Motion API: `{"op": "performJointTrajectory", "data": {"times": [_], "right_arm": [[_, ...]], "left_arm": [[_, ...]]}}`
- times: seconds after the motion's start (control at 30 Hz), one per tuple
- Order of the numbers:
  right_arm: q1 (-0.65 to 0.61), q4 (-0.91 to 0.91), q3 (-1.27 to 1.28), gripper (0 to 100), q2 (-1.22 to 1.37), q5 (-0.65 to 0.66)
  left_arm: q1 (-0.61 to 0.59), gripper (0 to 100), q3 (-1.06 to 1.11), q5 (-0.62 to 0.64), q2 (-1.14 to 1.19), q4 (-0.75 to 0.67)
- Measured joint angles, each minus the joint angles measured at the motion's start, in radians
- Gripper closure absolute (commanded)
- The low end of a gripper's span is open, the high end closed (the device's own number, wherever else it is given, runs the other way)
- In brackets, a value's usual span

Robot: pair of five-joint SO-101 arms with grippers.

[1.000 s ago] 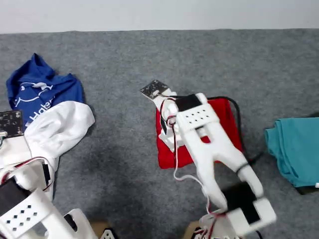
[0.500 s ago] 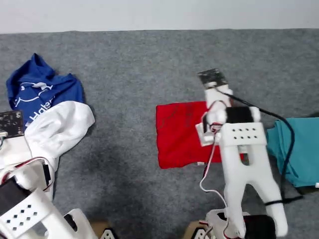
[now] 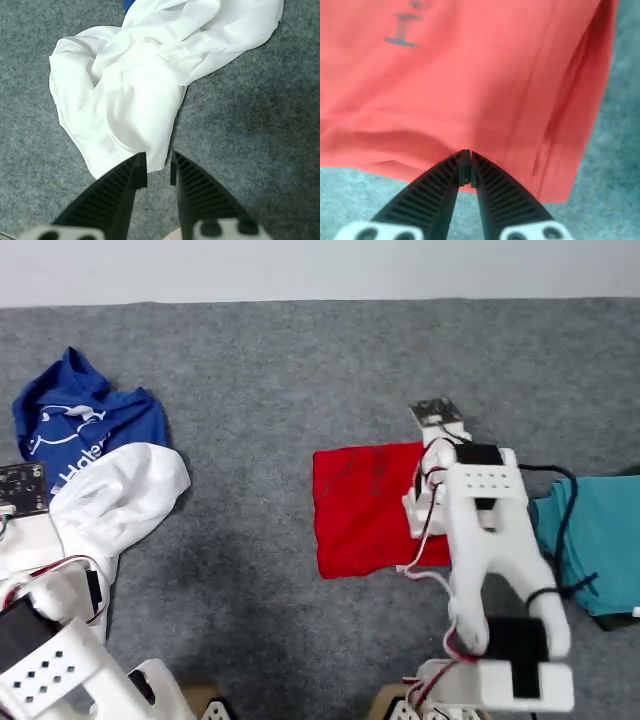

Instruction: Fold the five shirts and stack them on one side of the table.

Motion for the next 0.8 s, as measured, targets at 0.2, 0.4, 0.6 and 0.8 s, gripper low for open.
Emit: {"op": "performJointTrajectory", "data": {"times": [0.2, 0.4, 0.6, 0.8], "right_arm": [[0.161, 0.000, 0.000, 98.8, 0.058, 0.078], [0.233, 0.048, 0.000, 98.8, 0.006, 0.126], [0.176, 0.114, 0.000, 98.8, -0.138, 0.129], [0.051, 0.083, 0.040, 98.8, -0.170, 0.130]], "left_arm": [[0.000, 91, 0.000, 0.000, 0.000, 0.000], [0.000, 91, 0.000, 0.000, 0.000, 0.000], [0.000, 91, 0.000, 0.000, 0.000, 0.000], [0.000, 91, 0.000, 0.000, 0.000, 0.000]]}}
